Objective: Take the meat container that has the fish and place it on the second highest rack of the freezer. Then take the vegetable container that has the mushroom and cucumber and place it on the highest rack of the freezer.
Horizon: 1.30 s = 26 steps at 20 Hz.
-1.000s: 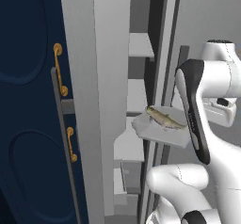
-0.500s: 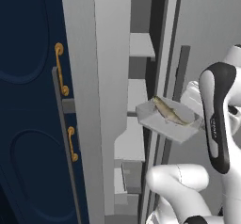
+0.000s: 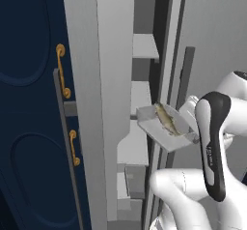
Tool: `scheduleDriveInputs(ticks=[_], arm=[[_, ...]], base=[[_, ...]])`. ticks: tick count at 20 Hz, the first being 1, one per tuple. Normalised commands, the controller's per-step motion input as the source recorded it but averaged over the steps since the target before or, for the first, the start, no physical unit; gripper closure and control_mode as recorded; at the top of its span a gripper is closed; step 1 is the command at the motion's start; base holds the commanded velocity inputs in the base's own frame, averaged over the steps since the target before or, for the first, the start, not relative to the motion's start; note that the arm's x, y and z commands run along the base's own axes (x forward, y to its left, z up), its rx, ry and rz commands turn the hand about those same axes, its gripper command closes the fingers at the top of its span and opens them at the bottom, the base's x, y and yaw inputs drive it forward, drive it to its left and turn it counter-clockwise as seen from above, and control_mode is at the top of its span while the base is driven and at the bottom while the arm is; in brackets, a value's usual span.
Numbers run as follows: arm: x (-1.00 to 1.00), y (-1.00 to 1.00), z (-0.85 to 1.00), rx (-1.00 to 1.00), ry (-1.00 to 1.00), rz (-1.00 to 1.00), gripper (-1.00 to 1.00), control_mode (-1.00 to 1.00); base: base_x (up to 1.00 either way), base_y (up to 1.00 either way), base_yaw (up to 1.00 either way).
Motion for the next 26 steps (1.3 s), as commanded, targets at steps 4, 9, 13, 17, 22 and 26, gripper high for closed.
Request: scheduleDriveInputs(ticks=[4,9,13,17,22,26], arm=[[0.62,0.34,-0.37,0.12,-0.07,0.0,1.0,-1.0],[0.52,0.27,-0.28,0.03,-0.11,-0.01,1.0,-1.0],[0.26,0.23,-0.29,0.0,-0.12,-0.08,1.0,-1.0],[0.56,0.34,-0.39,-0.02,-0.02,-0.18,1.0,-1.0],[0.75,0.42,-0.33,0.0,0.0,-0.18,1.0,-1.0],[0.86,0.26,-0.28,0.0,0.0,-0.13,1.0,-1.0]], base=[[0.0,0.0,0.0],[0.0,0.0,0.0],[0.0,0.0,0.0],[0.0,0.0,0.0],[0.0,0.0,0.0],[0.0,0.0,0.0]])
